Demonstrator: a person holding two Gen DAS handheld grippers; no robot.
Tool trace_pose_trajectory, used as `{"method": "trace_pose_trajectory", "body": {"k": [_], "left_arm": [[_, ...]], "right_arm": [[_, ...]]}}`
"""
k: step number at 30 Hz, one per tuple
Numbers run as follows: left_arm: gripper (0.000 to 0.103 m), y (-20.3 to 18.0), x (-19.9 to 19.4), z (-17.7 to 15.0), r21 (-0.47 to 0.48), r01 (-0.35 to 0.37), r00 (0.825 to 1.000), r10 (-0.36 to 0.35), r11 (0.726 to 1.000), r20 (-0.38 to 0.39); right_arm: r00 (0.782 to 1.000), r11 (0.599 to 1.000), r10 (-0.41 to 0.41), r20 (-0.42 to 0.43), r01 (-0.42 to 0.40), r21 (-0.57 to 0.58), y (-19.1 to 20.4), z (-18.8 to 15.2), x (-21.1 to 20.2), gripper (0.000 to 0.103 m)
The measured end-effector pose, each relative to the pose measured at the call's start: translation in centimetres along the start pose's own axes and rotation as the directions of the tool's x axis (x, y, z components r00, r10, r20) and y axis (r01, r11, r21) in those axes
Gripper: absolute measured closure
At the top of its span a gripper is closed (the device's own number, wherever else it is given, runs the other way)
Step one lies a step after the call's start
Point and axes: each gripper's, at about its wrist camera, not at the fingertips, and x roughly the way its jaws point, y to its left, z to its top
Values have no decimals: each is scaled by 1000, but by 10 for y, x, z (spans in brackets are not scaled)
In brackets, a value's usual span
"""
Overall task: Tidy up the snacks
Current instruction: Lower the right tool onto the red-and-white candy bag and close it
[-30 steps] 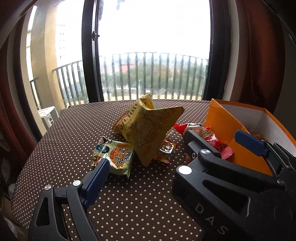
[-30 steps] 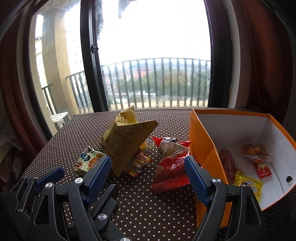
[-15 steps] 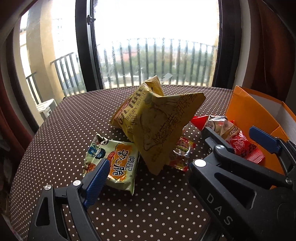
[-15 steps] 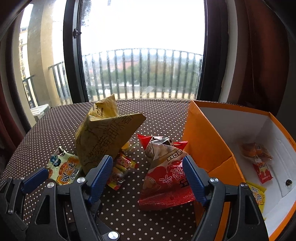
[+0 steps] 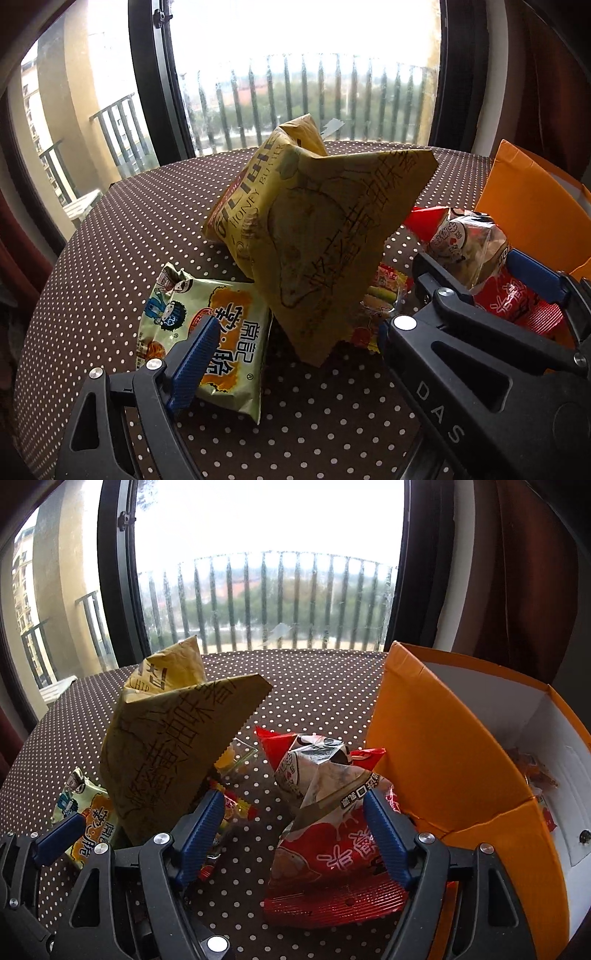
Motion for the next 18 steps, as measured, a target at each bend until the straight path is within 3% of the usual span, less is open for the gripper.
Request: {"method": "trace_pose_trajectory", "body": {"k": [5, 18], "left_arm": [[16, 0, 9, -5, 15, -33, 999, 34, 999, -13], [16, 14, -10, -29, -11, -34, 999, 34, 999, -33]], "right_arm": [[990, 996, 87, -110, -84, 31, 0, -3, 12, 21], [960, 972, 233, -157, -237, -3, 17, -13, -4, 22]]}}
